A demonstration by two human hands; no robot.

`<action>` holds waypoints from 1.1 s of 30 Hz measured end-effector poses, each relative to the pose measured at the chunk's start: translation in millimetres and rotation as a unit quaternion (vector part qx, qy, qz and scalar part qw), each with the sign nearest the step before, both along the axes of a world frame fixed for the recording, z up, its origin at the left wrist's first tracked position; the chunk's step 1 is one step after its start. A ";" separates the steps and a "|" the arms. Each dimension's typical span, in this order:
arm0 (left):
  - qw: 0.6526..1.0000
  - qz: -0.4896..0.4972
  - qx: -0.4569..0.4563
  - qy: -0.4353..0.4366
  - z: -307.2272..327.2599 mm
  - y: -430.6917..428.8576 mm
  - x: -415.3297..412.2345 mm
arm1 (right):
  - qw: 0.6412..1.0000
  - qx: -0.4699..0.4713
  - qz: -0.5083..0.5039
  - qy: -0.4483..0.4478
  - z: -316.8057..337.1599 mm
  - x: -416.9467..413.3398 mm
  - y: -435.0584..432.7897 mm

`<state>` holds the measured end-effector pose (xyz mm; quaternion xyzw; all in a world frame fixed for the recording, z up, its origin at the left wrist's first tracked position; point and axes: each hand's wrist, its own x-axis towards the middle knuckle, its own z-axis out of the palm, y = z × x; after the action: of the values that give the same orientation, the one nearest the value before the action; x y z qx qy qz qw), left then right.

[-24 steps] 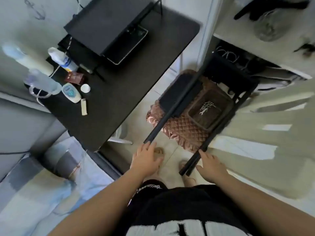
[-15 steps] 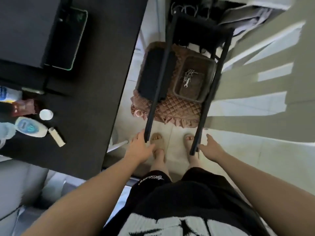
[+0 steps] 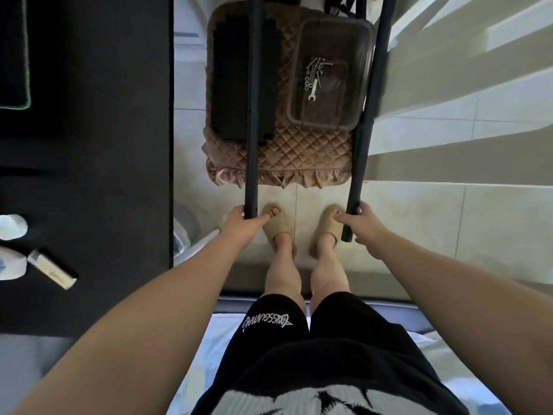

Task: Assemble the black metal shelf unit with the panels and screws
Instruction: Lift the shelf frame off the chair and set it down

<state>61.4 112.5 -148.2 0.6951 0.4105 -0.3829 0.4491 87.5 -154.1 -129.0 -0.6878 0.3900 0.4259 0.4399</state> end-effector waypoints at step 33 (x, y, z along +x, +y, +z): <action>0.958 0.118 -0.059 -0.255 241.7 -35.6 13.1 | 0.939 0.067 -0.188 -0.281 250.0 -6.6 23.3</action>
<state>74.5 76.9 93.5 0.6885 0.3380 -0.1607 0.6213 80.8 -130.9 121.0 -0.6624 0.3437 0.1500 0.6485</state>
